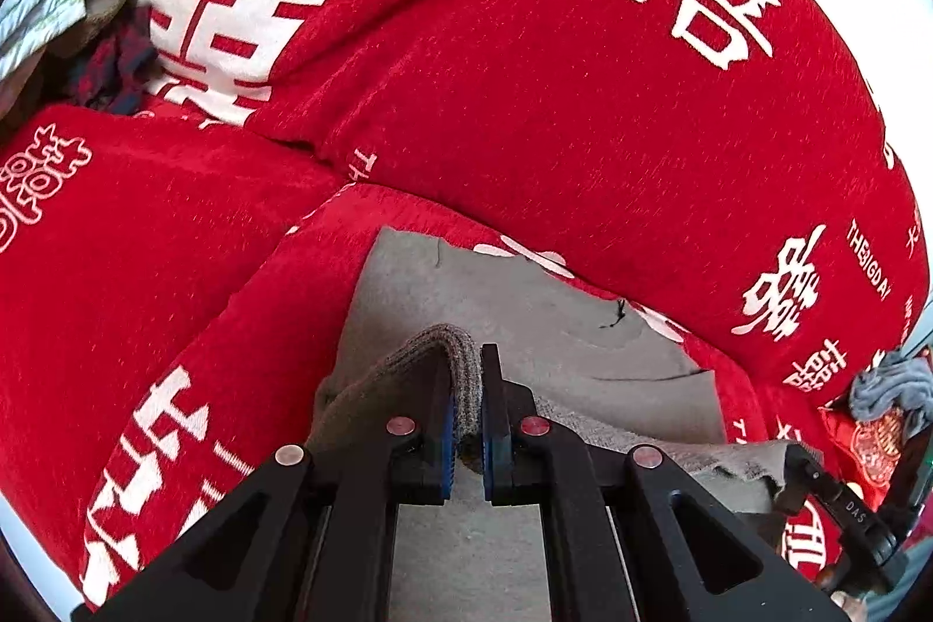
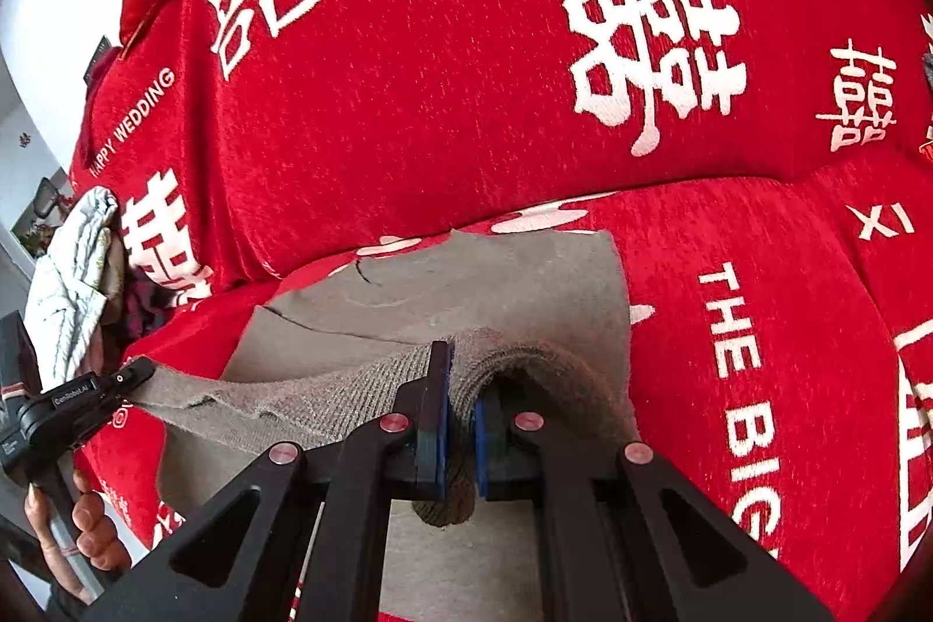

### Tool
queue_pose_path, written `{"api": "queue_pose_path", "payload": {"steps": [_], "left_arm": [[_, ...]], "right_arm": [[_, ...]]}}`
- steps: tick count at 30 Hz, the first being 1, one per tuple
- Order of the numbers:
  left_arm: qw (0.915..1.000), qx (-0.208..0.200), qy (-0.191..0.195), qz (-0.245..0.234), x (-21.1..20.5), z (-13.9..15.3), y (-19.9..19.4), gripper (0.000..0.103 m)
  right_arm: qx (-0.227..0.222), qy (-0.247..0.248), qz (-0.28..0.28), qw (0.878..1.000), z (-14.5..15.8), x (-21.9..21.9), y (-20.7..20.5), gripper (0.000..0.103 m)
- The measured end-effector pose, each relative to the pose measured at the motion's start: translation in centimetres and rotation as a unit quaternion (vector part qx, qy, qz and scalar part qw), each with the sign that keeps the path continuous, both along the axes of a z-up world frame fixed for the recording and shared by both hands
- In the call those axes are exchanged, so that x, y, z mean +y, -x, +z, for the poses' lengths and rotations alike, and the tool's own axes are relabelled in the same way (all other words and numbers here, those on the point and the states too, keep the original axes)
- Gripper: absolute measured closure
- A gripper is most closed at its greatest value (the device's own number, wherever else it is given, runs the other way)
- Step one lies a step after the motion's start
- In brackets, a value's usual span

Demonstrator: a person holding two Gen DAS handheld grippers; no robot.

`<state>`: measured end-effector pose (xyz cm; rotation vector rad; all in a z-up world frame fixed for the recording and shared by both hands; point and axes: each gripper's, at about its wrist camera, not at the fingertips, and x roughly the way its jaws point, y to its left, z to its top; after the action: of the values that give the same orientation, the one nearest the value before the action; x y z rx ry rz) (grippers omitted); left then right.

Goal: Fold small clothes

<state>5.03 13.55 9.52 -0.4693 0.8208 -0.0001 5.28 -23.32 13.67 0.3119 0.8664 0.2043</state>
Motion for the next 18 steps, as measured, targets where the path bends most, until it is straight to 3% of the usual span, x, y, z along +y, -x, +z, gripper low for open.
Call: {"api": "queue_pose_path", "payload": {"steps": [18], "left_arm": [[0.9993, 0.023, -0.03, -0.003, -0.7, -1.3, -4.6, 0.096]], "right_arm": [[0.024, 0.009, 0.0, 1.0, -1.9, 0.2, -4.2, 0.096]]}}
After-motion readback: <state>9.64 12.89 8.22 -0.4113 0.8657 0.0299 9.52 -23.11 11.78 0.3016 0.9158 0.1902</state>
